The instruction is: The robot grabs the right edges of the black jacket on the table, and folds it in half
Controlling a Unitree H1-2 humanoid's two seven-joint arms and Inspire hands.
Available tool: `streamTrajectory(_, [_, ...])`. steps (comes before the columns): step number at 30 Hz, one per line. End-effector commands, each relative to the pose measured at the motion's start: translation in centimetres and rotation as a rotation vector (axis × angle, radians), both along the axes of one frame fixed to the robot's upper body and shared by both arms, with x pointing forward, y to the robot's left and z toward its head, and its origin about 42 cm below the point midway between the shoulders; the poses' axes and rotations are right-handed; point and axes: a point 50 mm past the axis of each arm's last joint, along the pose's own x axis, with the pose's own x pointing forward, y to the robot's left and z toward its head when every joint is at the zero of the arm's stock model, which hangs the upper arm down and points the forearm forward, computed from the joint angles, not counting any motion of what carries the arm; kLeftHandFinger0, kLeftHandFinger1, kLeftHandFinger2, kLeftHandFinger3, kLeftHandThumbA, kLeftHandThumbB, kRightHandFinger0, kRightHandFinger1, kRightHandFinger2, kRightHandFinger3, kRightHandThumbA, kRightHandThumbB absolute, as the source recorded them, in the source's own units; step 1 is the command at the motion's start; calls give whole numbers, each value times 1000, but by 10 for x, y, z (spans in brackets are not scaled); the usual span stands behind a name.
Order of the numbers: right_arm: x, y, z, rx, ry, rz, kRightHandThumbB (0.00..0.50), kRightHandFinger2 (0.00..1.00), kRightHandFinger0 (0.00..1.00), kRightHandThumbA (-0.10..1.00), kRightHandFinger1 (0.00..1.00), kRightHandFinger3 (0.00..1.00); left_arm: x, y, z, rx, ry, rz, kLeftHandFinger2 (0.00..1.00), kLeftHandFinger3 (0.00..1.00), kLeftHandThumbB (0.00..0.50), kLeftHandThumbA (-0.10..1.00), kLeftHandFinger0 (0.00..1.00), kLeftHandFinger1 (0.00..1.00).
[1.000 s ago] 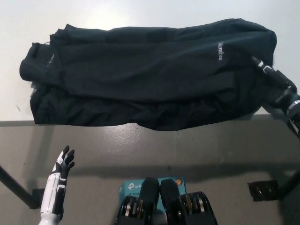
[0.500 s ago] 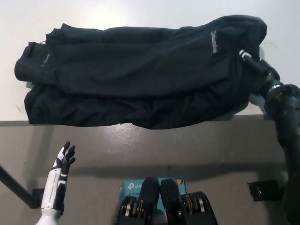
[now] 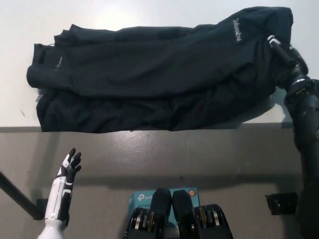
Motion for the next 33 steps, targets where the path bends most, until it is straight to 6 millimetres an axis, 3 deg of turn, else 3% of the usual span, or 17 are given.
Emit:
streamTrajectory(1, [13,-15,87,9,-191,-75,63,707,0,-100,233,1000,4,4,12,10,-64,4,1000,1000,500,1000,1000,1000])
streamTrajectory(3, [14,-17,109,-24,-235,-73,49,693,0,-100,230,1000,6,4,12,12,-69,-1,1000,1000,500,1000,1000,1000])
streamTrajectory(7, [16,-14,150,-85,-341,-22,103,716,0,-100,258,998,7,4,13,21,-65,-1,1000,1000,500,1000,1000,1000])
streamTrajectory(8, [16,-10,161,-92,-361,-7,88,718,0,-100,260,1000,7,4,13,22,-63,1,1000,1000,500,1000,1000,1000])
streamTrajectory(17, [16,37,229,-270,-447,89,118,697,0,-100,235,766,7,5,11,15,-63,-1,1000,1000,500,1000,1000,1000])
streamTrajectory(18, [15,46,235,-284,-462,108,119,699,0,-100,240,766,5,5,10,6,-59,-1,1000,1000,500,1000,1000,1000])
streamTrajectory(20, [14,62,244,-332,-488,147,104,668,0,-100,212,929,4,5,10,5,-55,3,1000,1000,500,1000,1000,1000])
streamTrajectory(24, [10,103,260,-470,-580,246,126,649,0,-100,190,842,6,6,11,10,-63,3,1000,1000,500,1000,1000,1000])
streamTrajectory(25, [8,112,261,-513,-601,268,137,664,0,-100,208,830,7,6,11,16,-67,1,1000,1000,500,1000,1000,1000])
streamTrajectory(27, [2,137,264,-626,-612,299,194,651,0,-100,268,708,8,6,12,17,-75,-1,1000,1000,500,1000,1000,1000])
streamTrajectory(28, [0,151,264,-687,-615,318,183,673,2,-100,306,678,8,6,13,19,-74,1,1000,1000,500,1000,1000,1000])
streamTrajectory(30, [-5,180,261,-766,-638,382,191,782,35,-100,414,711,9,6,13,19,-75,8,1000,1000,500,1000,1000,1000])
streamTrajectory(31, [-5,185,261,-784,-645,391,188,816,51,-100,463,724,10,6,14,19,-77,8,1000,1000,500,1000,1000,1000])
streamTrajectory(33, [-8,207,257,-868,-687,436,193,842,35,-100,506,759,10,6,15,24,-73,7,1000,1000,500,1000,1000,1000])
